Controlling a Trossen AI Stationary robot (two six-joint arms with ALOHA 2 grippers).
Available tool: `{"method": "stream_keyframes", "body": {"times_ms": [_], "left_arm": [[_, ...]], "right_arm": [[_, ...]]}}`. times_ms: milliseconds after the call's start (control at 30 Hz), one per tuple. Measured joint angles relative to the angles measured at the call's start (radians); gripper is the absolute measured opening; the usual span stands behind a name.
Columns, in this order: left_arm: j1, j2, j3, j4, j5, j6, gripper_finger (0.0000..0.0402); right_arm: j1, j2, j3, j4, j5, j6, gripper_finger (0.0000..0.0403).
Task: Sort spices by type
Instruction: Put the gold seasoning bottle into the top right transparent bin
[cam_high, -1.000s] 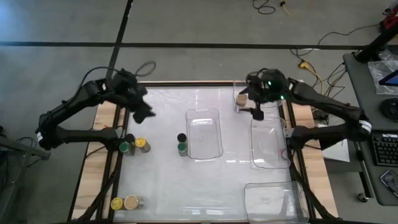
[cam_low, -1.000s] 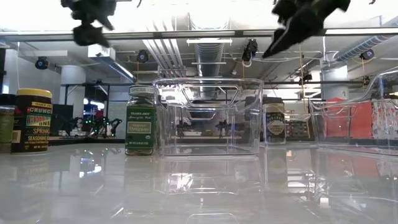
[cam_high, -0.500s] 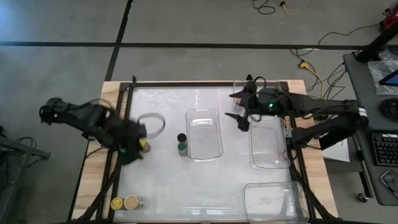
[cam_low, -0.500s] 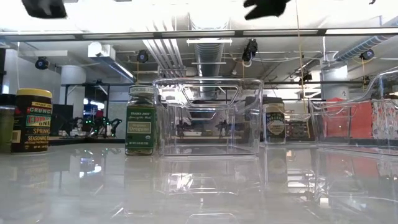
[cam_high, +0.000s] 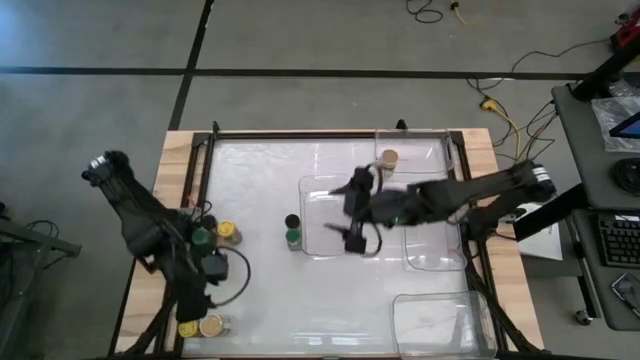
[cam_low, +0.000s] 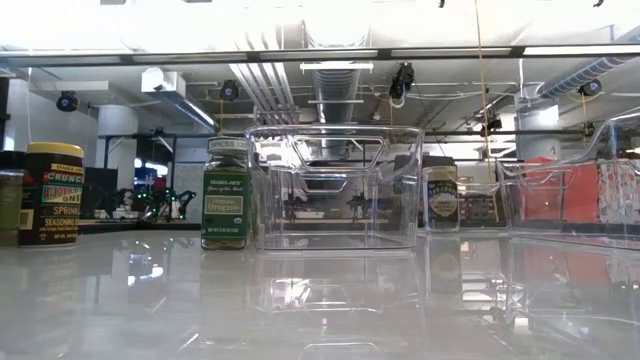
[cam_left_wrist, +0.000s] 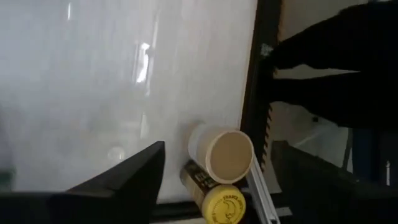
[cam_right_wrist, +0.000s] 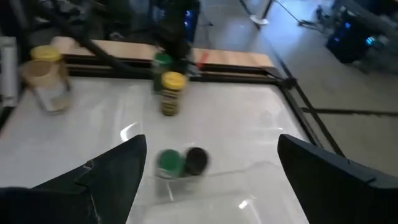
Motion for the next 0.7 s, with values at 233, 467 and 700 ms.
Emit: {"method": "stream_keyframes", "body": {"times_ms": [233,467,700], "left_arm": [[-0.016,0.137,0.0,0.004,0.139,-0.075,0.0348],[-0.034,0.235,0.003,0.012,0.18,-0.092,0.036],[-0.07,0.319,0.116,-0.009,0.163,-0.128,0.036]], "right_arm": [[0.158,0.07,0.056,-0.012,0.06,-0.009,0.0355],[0.321,0.084,0.058,-0.048,0.143,0.071,0.0354],[0.438,0.087,0.058,-0.134,0.232,0.183,0.0354]]}}
